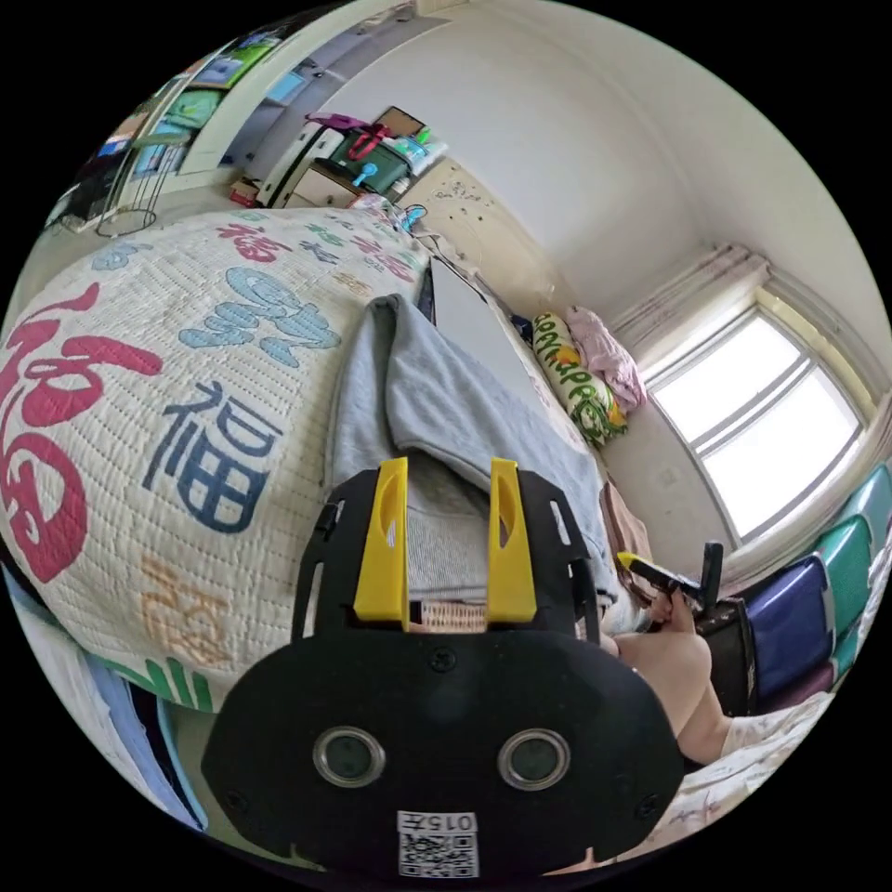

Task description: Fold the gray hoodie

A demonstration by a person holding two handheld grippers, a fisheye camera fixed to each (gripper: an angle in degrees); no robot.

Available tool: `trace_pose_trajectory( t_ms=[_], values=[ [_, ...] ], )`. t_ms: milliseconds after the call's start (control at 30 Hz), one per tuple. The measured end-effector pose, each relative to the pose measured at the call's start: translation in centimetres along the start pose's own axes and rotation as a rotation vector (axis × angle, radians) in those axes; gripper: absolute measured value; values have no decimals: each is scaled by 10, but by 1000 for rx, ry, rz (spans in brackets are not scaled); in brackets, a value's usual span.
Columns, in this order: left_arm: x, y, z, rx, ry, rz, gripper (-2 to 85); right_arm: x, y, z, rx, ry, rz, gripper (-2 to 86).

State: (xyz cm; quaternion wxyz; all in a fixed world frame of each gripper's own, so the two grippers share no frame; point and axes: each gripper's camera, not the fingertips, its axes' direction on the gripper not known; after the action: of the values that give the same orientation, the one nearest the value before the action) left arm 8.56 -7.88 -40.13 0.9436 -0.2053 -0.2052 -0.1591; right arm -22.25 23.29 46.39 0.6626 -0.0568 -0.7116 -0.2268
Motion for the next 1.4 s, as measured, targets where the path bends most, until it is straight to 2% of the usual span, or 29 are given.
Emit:
trace_pose_trajectory(
  t_ms=[167,300,400,500,600,767,900,1033,1100,1200,1267,1400],
  values=[
    [-52,-33,52,-25,92,-124,112,47,-74,-29,111,-167,258,95],
    [-66,-47,72,-67,52,-97,76,58,-154,-30,33,-234,306,106],
    [-78,-46,93,-125,17,-34,39,58,-203,-28,18,-257,374,76],
    [-90,-30,104,-111,-35,25,18,40,-220,-38,36,-190,327,34],
    [-104,-5,124,-123,-137,76,12,34,-225,-68,82,-228,366,21],
    [-137,28,161,-131,-191,69,25,3,-271,-97,40,-192,311,25],
    [-143,52,158,-95,-272,125,49,-15,-289,-127,71,-142,280,47],
    [-126,71,142,45,-389,309,48,-10,-284,-177,176,-125,351,50],
    [-104,70,153,28,-341,453,35,-6,-277,-197,221,-146,370,54],
    [-55,67,197,-37,-196,659,28,-2,-259,-218,214,-172,379,64],
    [-9,71,255,-108,-111,810,40,0,-243,-230,184,-207,368,70],
    [70,96,383,-335,-73,1036,56,2,-237,-245,127,-332,322,86]
  ],
)
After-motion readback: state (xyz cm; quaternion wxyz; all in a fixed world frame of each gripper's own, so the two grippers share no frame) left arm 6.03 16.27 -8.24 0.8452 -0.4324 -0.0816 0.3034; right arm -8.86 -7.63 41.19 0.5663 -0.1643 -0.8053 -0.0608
